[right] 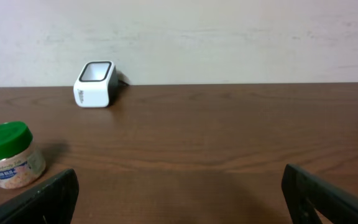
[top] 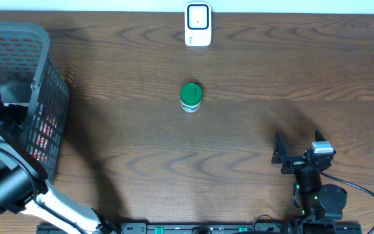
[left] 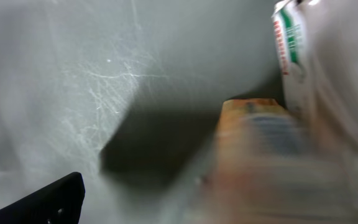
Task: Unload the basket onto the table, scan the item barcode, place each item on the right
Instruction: 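Return the left gripper to the basket and grasp the orange tissue pack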
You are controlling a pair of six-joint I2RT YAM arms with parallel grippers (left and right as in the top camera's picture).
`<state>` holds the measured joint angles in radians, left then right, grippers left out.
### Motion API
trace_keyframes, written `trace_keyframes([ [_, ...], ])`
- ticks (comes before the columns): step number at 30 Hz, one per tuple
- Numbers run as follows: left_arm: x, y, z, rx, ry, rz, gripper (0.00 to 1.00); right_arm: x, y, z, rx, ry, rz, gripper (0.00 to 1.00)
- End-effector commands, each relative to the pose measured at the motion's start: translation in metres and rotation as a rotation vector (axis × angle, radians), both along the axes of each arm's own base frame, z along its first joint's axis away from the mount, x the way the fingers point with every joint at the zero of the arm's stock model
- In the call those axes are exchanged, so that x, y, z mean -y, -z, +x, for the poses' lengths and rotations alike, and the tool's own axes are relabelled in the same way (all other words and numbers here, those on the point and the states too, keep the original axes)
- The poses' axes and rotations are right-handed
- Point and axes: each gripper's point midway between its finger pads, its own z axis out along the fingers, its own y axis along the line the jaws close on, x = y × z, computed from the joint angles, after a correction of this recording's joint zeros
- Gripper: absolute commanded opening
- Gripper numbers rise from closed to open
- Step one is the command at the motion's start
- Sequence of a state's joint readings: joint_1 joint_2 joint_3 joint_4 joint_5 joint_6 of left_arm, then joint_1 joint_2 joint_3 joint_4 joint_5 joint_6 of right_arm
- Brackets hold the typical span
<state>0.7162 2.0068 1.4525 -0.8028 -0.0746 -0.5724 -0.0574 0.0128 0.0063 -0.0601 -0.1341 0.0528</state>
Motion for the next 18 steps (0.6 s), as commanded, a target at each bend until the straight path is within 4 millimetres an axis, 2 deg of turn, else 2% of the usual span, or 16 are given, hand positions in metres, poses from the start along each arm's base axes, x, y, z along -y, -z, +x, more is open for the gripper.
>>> trace_keyframes([
  [1,-0.0006,0.0058,-0.0029,-0.020,0.000,0.000,1.00,-0.0013,0.0009,-0.0002,-0.003,-0.004,0.013,0.99],
  [5,-0.0003,0.0058,-0.0032,-0.021,0.000,-0.001,0.86,-0.0013,0.0009,-0.0002,-0.003,-0.004,0.013,0.99],
  [13,-0.0012,0.0045,-0.0025,-0.017,0.000,0.003,0.45,-0.0013,0.0008,-0.0002,-0.003,-0.004,0.013,0.99],
  [18,-0.0025,0.0034,-0.0011,-0.011,0.000,0.009,0.34,-0.0013,0.0008,-0.0002,-0.003,-0.004,0.013,0.99],
])
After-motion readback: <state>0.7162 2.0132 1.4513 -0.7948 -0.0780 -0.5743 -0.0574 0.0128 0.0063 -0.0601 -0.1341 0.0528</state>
